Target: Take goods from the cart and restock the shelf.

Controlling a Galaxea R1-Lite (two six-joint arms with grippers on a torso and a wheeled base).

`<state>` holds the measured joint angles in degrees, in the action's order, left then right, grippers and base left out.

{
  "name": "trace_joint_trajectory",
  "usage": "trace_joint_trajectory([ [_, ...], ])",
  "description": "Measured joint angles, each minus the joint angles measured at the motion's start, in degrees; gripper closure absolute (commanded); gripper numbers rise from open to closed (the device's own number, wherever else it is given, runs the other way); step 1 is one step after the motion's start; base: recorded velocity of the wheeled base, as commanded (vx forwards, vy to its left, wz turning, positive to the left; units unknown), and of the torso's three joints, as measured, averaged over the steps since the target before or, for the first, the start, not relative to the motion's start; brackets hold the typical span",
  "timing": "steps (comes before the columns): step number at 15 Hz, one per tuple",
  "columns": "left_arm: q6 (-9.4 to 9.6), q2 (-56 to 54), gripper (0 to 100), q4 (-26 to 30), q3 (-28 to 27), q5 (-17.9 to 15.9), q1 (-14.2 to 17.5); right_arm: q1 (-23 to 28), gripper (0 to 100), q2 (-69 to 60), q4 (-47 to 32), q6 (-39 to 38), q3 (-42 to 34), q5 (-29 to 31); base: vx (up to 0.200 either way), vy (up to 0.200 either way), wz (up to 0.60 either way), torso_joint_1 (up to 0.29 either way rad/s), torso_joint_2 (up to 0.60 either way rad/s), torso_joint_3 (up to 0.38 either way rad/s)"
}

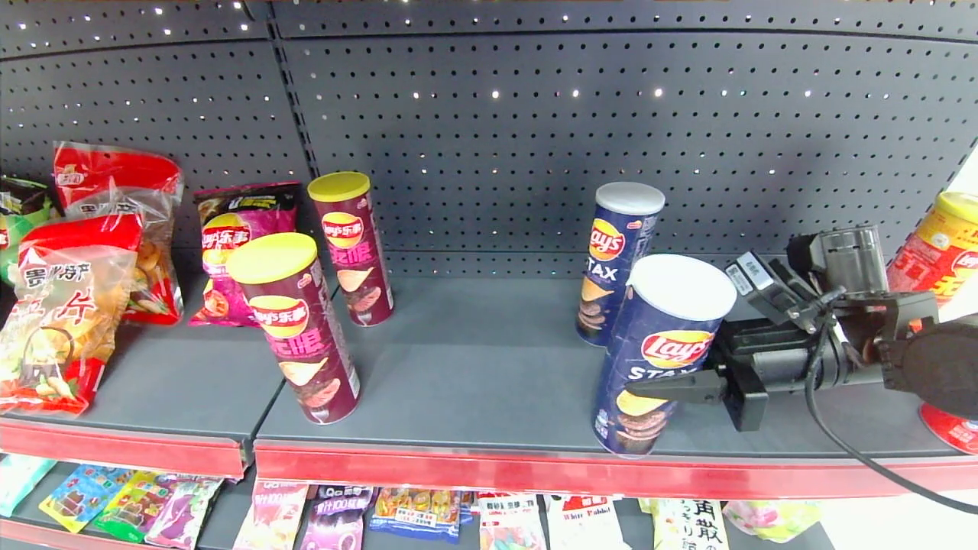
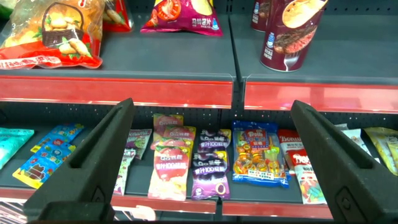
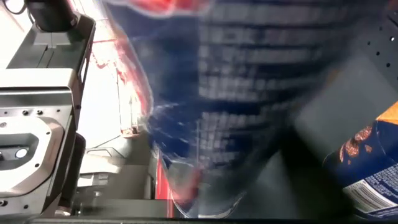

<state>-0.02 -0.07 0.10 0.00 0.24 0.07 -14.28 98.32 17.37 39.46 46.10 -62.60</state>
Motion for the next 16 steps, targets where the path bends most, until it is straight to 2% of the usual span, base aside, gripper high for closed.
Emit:
trace_joint_trajectory([
  [7, 0.00, 0.00, 0, 0.00, 0.00, 0.00, 0.00, 0.15, 100, -1.93, 0.04, -0.90, -0.51, 0.24, 0.000, 0.000, 0.00, 0.000, 0.00, 0.000],
  [11, -0.02, 0.00, 0, 0.00, 0.00, 0.00, 0.00, 0.13, 100, -3.19, 0.06, -3.23, -0.51, 2.44, 0.000, 0.000, 0.00, 0.000, 0.00, 0.000],
  [16, 0.00, 0.00, 0, 0.00, -0.02, 0.00, 0.00, -1.66, 100, -3.28, 0.15, -4.49, -0.18, 3.38, 0.000, 0.000, 0.00, 0.000, 0.00, 0.000],
])
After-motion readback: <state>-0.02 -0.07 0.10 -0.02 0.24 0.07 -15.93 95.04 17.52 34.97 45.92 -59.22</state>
